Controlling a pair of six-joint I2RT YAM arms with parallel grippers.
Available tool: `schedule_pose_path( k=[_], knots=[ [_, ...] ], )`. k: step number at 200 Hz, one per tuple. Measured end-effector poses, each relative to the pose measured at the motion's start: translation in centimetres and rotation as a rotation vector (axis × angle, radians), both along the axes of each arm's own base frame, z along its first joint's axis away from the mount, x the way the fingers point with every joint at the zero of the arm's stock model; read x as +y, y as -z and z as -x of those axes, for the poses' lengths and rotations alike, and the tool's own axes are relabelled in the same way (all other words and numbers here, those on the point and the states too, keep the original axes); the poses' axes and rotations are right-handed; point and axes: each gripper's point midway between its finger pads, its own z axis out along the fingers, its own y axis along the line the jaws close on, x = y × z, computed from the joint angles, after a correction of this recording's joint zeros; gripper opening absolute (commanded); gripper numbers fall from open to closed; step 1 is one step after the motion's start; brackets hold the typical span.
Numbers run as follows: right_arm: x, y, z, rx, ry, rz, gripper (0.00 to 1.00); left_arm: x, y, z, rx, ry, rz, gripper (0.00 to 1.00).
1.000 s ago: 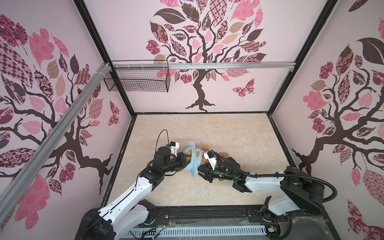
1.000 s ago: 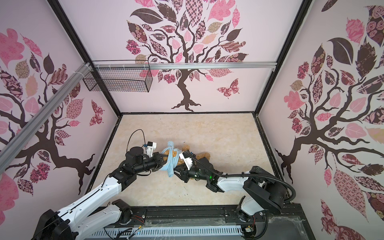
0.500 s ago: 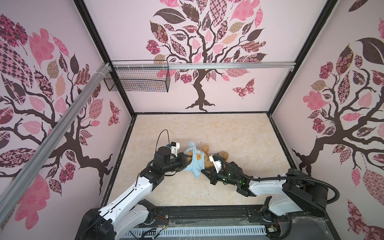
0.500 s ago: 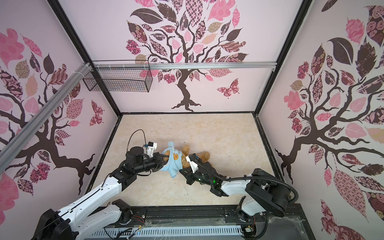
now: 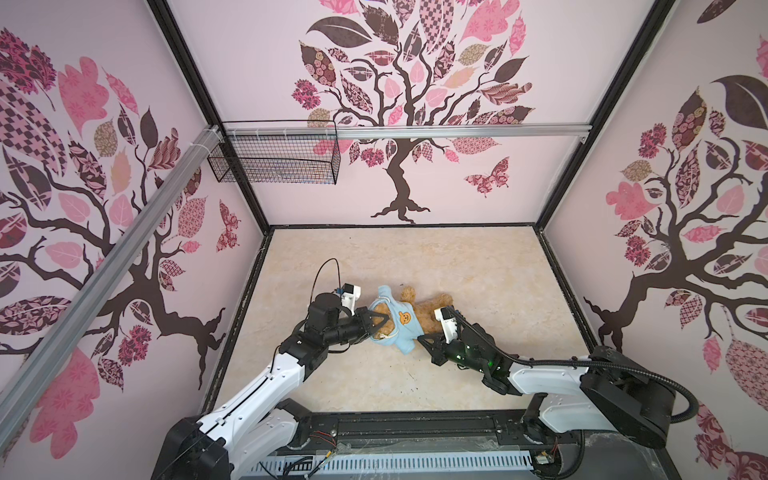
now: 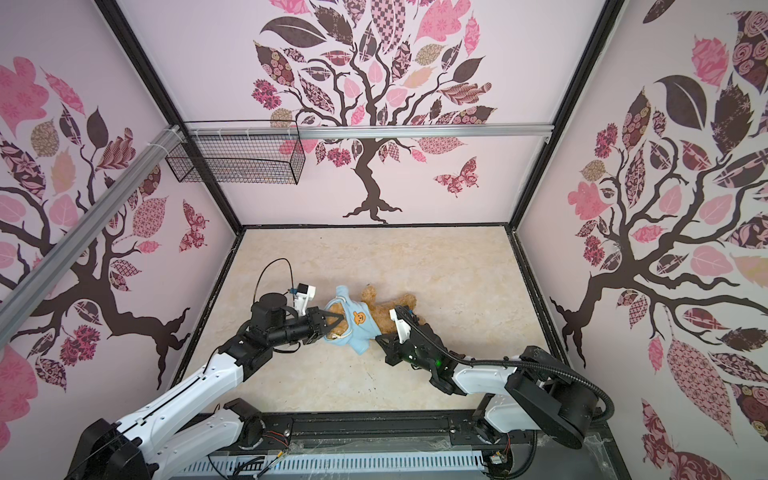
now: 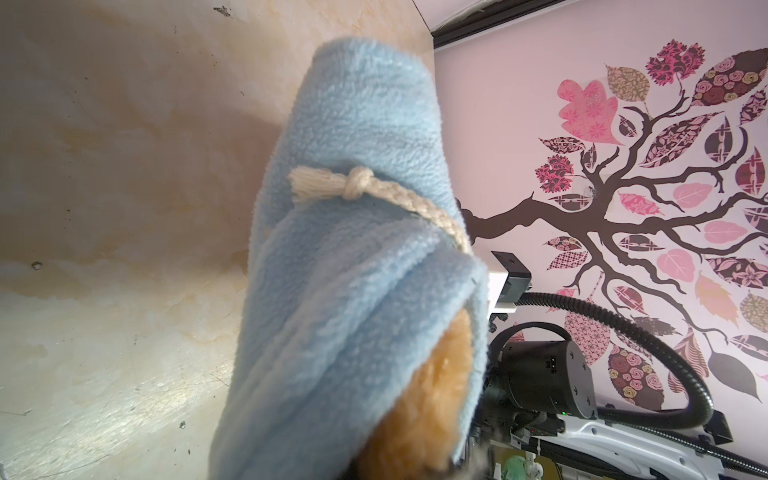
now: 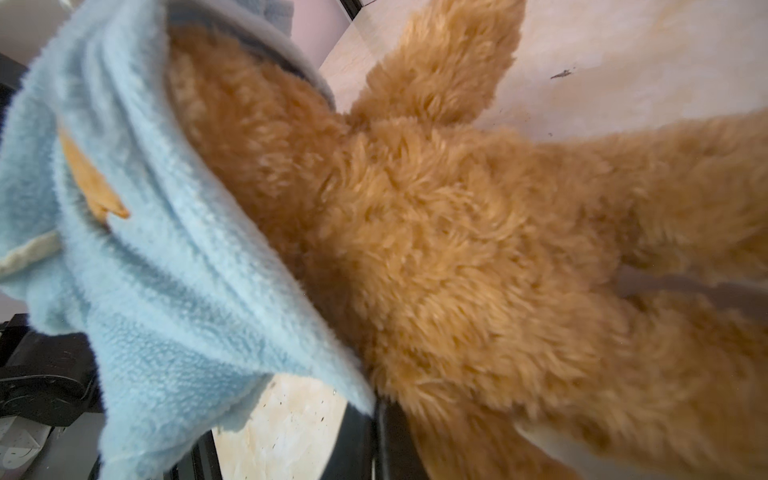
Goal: Dress the teddy bear
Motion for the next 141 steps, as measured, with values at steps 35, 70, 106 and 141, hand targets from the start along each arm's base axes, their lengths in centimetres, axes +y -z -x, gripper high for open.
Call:
schedule_pose_path(
  k=[35, 70, 106, 141],
  knots=[
    [-0.9, 0.6, -0.4, 0.033, 0.032, 0.009, 0.0, 0.0, 0.8, -0.1, -0.025, 0.043, -0.067, 0.0],
    [-2.2, 0.8, -0.9, 0.064, 0.077, 0.005, 0.0, 0.0, 1.1, -0.1, -0.079, 0.101, -0.142, 0.0],
    [-2.4, 1.3, -1.4, 0.105, 0.088, -0.01, 0.0, -0.1, 0.7, 0.1, -0.177, 0.178, -0.204, 0.0],
    [-1.0, 1.3, -0.9, 0.118, -0.027, 0.003, 0.07, 0.0, 0.4, 0.4, -0.31, 0.256, -0.26, 0.0]
  ],
)
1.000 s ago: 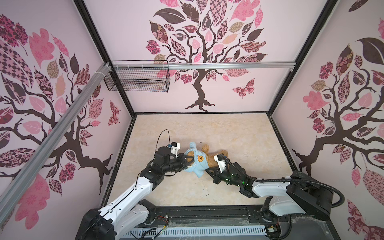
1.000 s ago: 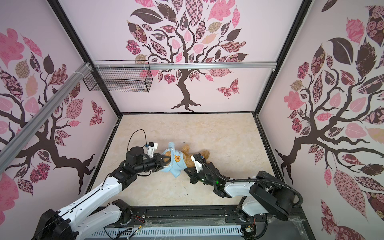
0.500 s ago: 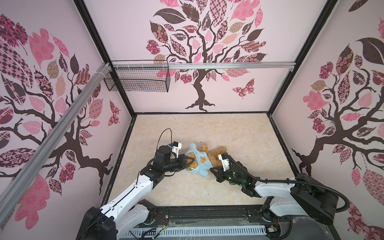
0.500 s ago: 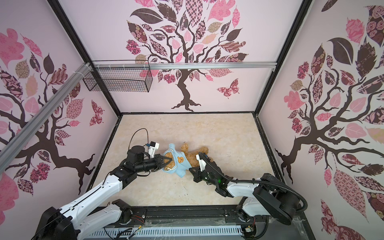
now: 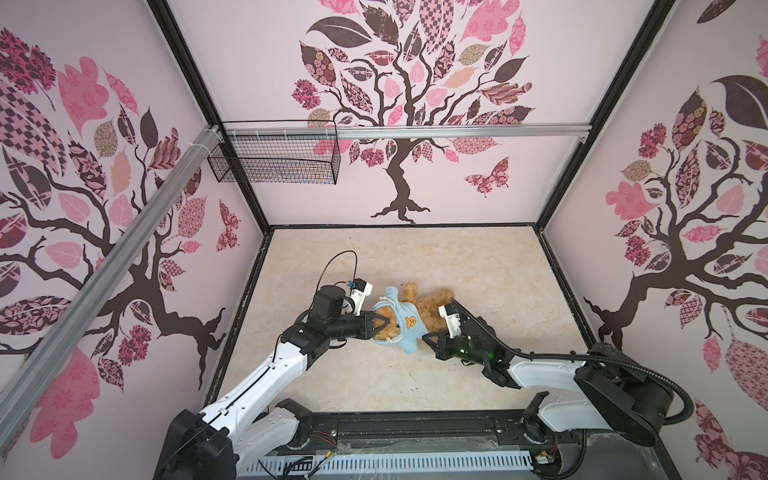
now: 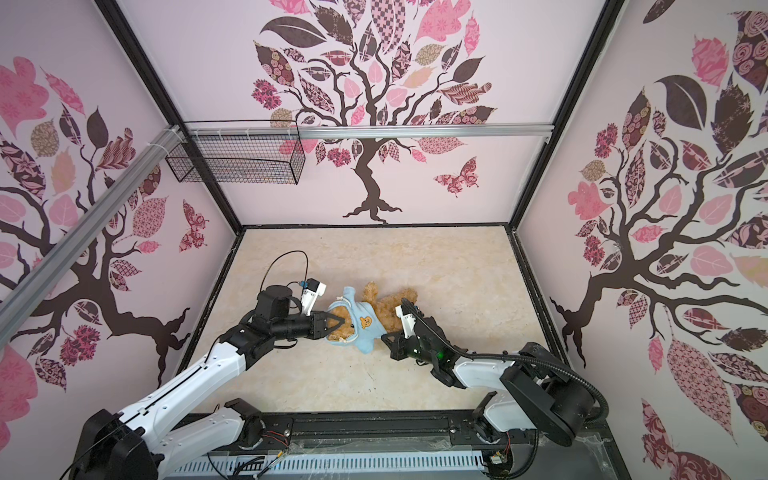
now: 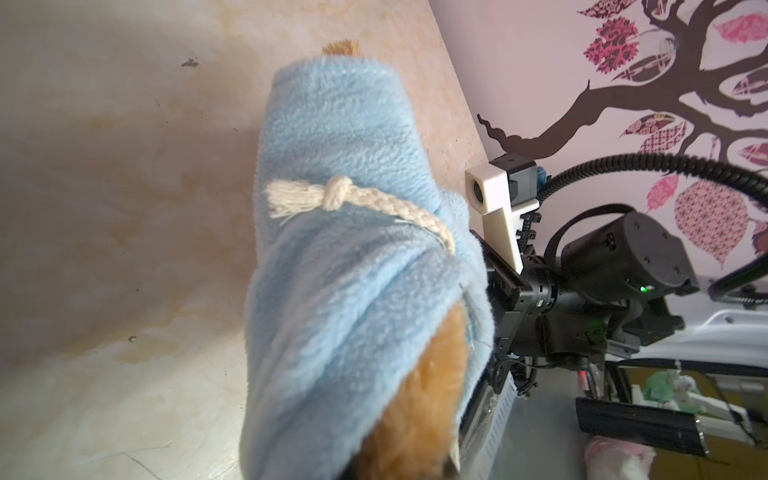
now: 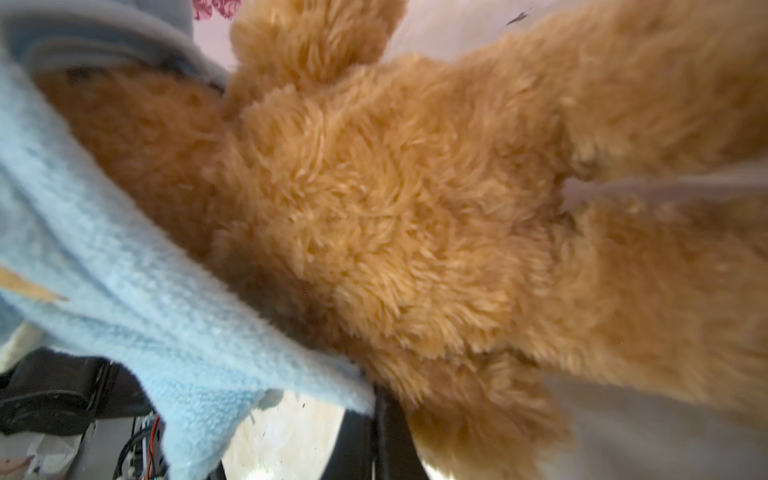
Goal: Dress the teddy bear
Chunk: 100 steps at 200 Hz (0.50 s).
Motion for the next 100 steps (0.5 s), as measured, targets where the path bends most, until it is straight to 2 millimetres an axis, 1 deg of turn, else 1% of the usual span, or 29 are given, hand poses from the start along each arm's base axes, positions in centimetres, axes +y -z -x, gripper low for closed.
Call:
schedule_pose_path(
  k=[26, 43, 58, 73, 80, 91, 100],
  knots=[
    [0.7, -1.0, 1.0, -0.023, -0.108, 0.008, 0.2, 0.1, -1.1, 0.2, -0.139, 0.057, -0.032, 0.0],
    [0.3, -2.1, 1.9, -0.033, -0.149, 0.009, 0.29, 0.3, -2.0, 0.4, -0.243, 0.092, -0.056, 0.0],
    [0.0, -4.0, 2.5, -0.065, -0.177, -0.005, 0.36, 0.3, -2.6, 0.7, -0.334, 0.131, -0.083, 0.0],
    [-0.3, -7.1, 2.7, -0.114, -0.191, -0.055, 0.42, 0.2, -2.9, 1.0, -0.41, 0.171, -0.113, 0.0],
    [-0.5, -8.5, 2.5, -0.124, -0.186, -0.089, 0.45, 0.1, -2.9, 1.2, -0.441, 0.192, -0.128, 0.0],
    [-1.3, -10.6, 1.7, -0.133, -0.158, -0.144, 0.48, -0.3, -2.8, 1.7, -0.481, 0.233, -0.148, 0.0],
    [-1.7, -11.7, 1.0, -0.123, -0.136, -0.185, 0.49, -0.6, -2.7, 2.1, -0.507, 0.264, -0.16, 0.0]
  ],
)
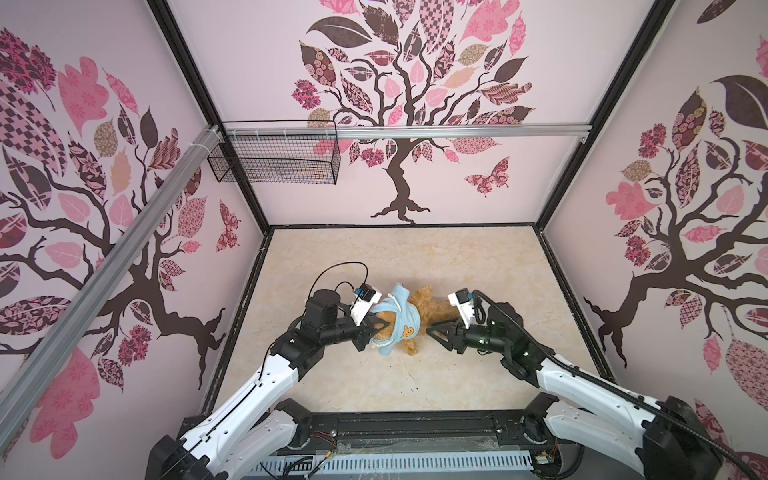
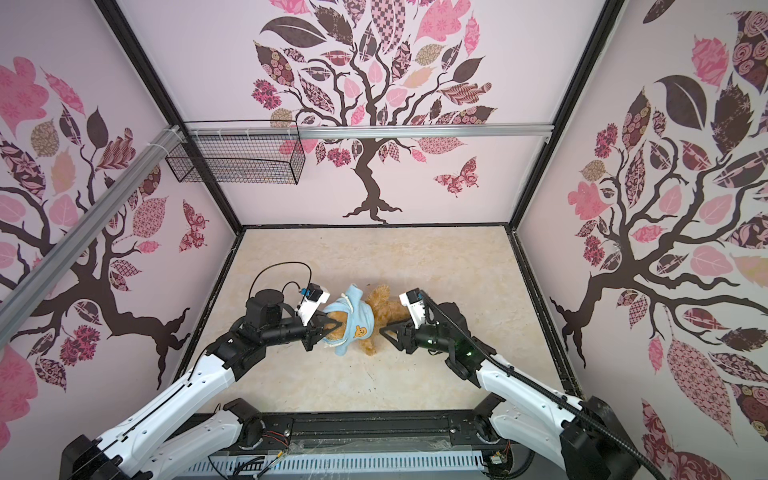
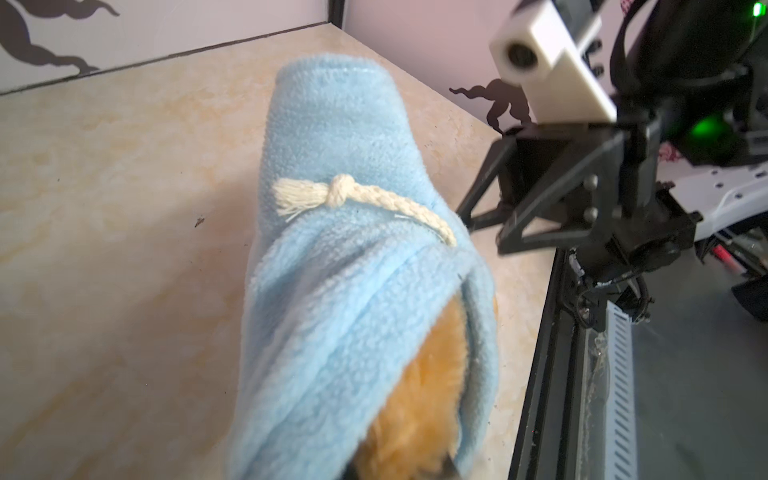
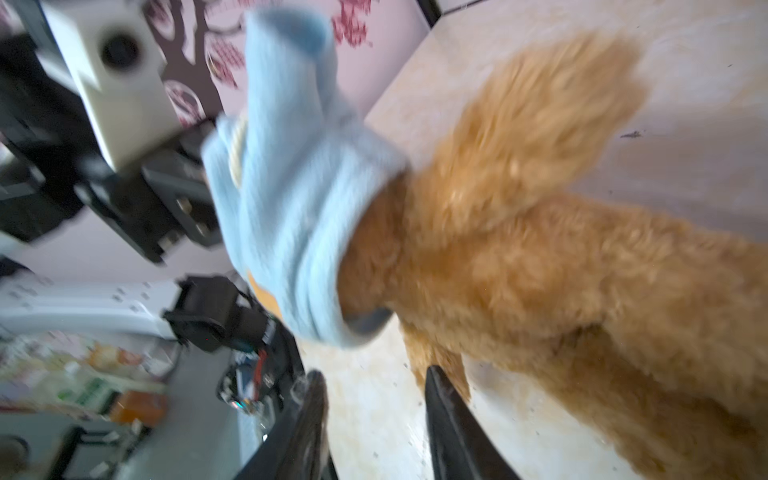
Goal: Dress the teddy bear
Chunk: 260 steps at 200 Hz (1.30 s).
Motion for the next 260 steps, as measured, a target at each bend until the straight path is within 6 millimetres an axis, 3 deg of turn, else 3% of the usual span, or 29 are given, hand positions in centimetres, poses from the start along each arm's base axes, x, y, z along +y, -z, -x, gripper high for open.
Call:
schedule_pose_path(
  k=[34, 65, 101, 123, 145, 159, 183, 204, 222, 260],
  knots=[
    [0.5, -0.5, -1.4, 0.158, -0.004, -0.103, 0.5, -0.7, -0.1, 1.0, -0.074, 0.074, -0.029, 0.0],
    [1.6, 0.6, -1.4, 0.273, -0.04, -0.138, 0.49, -0.7, -0.1, 1.0, -0.096, 0.081, -0.038, 0.0],
    [3.4, -0.4, -1.1, 0.292, -0.09, -0.176, 0.44, -0.7, 0.0, 1.0, -0.107, 0.086, -0.051, 0.0],
    [4.4, -0.9, -1.0, 0.296, -0.114, -0.191, 0.35, -0.7, 0.2, 1.0, -0.111, 0.09, -0.059, 0.0],
    [5.1, -0.7, -1.2, 0.318, -0.121, -0.194, 0.11, -0.6, 0.4, 1.0, -0.114, 0.091, -0.07, 0.0],
    [5.1, -0.5, -1.6, 0.319, -0.103, -0.189, 0.02, -0.6, 0.5, 0.9, -0.113, 0.088, -0.076, 0.0],
    [3.9, 0.4, -3.1, 0.318, -0.019, -0.19, 0.0, -0.4, 0.6, 1.0, -0.118, 0.09, -0.085, 0.0],
    [0.5, 3.4, -4.6, 0.37, 0.118, -0.198, 0.0, -0.1, 0.2, 1.4, -0.147, 0.092, -0.09, 0.0],
    [-1.9, 6.3, -4.1, 0.436, 0.182, -0.208, 0.0, 0.0, -0.3, 2.0, -0.175, 0.108, -0.086, 0.0],
    [-2.5, 7.3, -3.0, 0.458, 0.181, -0.26, 0.0, 0.2, -0.1, 3.5, -0.217, 0.171, -0.106, 0.0]
  ],
)
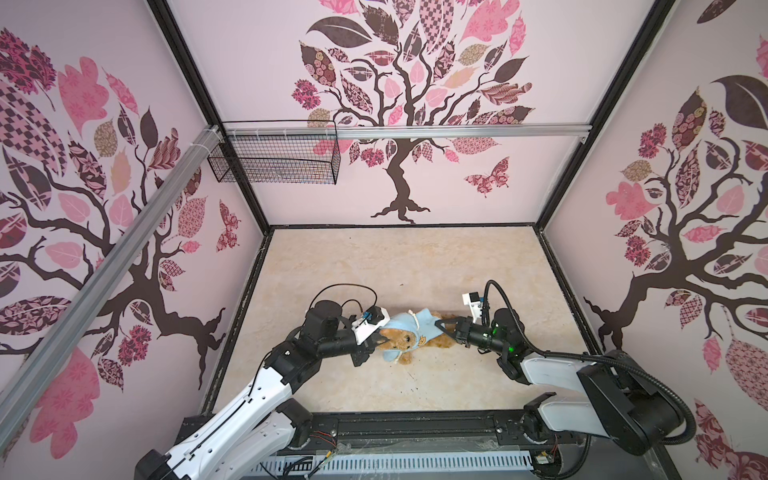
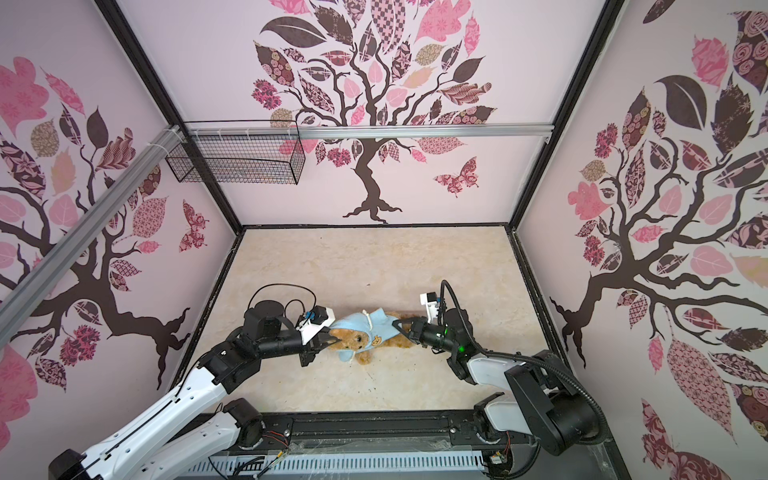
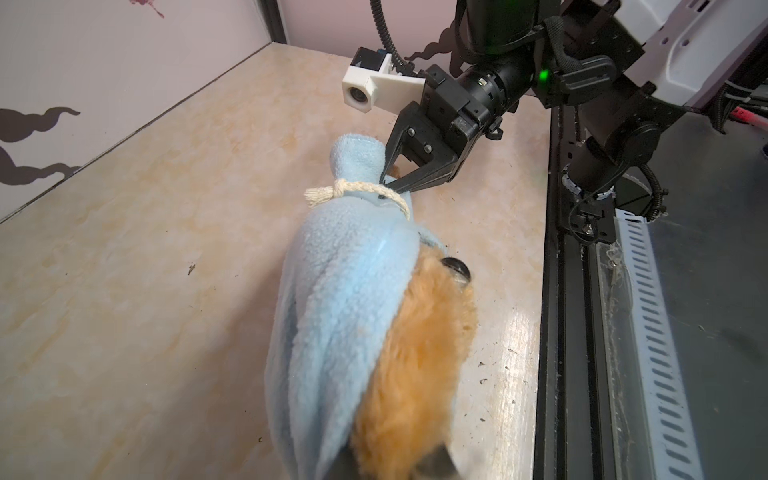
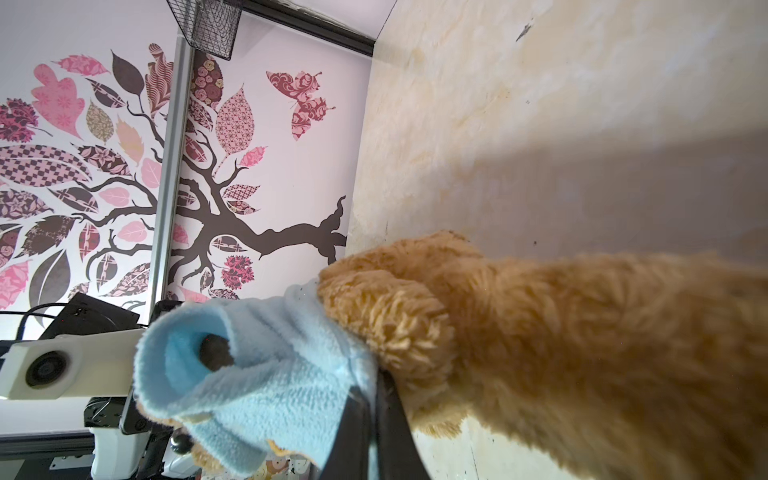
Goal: Dress the teddy bear
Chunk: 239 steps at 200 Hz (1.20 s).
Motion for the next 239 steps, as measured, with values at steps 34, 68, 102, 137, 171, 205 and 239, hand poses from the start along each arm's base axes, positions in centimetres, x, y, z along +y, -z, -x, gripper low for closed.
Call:
schedule_pose_path(
  k=[34, 68, 102, 137, 171, 205, 239],
  knots=[
    [0.6, -0.4, 0.3, -0.068, -0.063, 0.005, 0.1, 0.5, -0.9, 0.4, -0.055, -0.002, 0.014, 0.0],
    [-0.9, -1.2, -0.6, -0.178, -0.021, 0.098, 0.27, 1.0, -1.2, -0.1, -0.144, -0.01, -0.017, 0.0],
    [-0.7, -7.5, 0.4, -0.467, -0.016, 0.211, 0.46, 0.9, -0.6, -0.3, -0.217, 0.037, -0.074, 0.0],
    [1.8, -15.2, 2.5, -0.746, -0.096, 0.212, 0.57, 0.9, -0.3, -0.2, -0.322, 0.092, -0.135, 0.0],
    [7.4, -15.6, 3.4, -0.81, -0.296, 0.277, 0.68, 0.5, -0.1, 0.3, -0.404, 0.148, -0.188, 0.0],
    [12.3, -12.7, 4.9, -0.79, -0.503, 0.336, 0.56, 0.1, -0.3, 0.3, -0.435, 0.171, -0.219, 0.0],
    [13.5, -10.1, 4.6, -0.727, -0.537, 0.397, 0.12, 0.6, 0.8, 0.4, -0.406, 0.177, -0.266, 0.0]
  ],
)
